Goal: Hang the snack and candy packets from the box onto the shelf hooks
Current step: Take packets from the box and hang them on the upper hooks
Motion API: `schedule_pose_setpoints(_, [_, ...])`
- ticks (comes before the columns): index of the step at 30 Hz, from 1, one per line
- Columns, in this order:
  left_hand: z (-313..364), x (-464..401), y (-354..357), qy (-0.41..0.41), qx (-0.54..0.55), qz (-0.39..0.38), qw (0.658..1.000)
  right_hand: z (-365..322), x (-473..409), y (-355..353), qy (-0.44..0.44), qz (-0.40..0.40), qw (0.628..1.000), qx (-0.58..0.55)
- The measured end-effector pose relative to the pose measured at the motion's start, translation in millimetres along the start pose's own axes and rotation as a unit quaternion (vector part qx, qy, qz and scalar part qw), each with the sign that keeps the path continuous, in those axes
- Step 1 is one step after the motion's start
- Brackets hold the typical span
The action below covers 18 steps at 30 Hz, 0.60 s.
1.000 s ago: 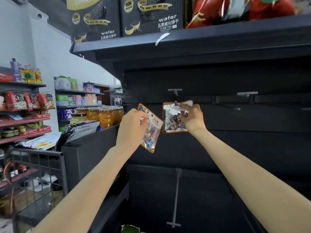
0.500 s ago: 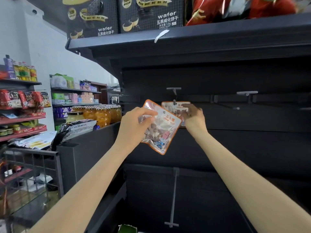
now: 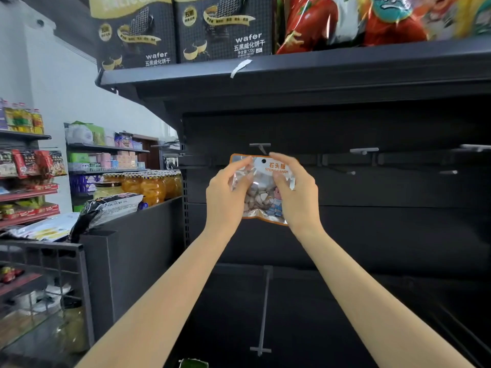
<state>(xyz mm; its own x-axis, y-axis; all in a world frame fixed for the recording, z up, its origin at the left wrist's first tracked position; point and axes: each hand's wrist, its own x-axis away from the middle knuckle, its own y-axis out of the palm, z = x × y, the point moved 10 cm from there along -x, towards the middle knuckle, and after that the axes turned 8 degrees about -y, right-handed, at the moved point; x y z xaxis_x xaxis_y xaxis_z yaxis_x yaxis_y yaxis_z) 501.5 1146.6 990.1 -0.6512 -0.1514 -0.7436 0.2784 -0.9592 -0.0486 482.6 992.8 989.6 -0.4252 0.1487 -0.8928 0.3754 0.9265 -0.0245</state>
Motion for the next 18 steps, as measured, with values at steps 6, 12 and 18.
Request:
schedule_pose_setpoints(6, [-20.0,-1.8,3.8,-0.031,-0.035,0.008,0.999,10.6,0.1,5.0,0.022,-0.02,0.999,0.045])
schedule_pose_setpoints(12, [-33.9,-17.9,22.7,-0.052,-0.146,-0.025,0.988,37.3,-13.0,9.5,0.03,-0.043,0.991,0.122])
schedule_pose_setpoints(18, [-71.6,-47.6,60.5,-0.09,-0.253,-0.125,0.955,84.5,-29.4,25.8,0.051,-0.118,0.969,0.208])
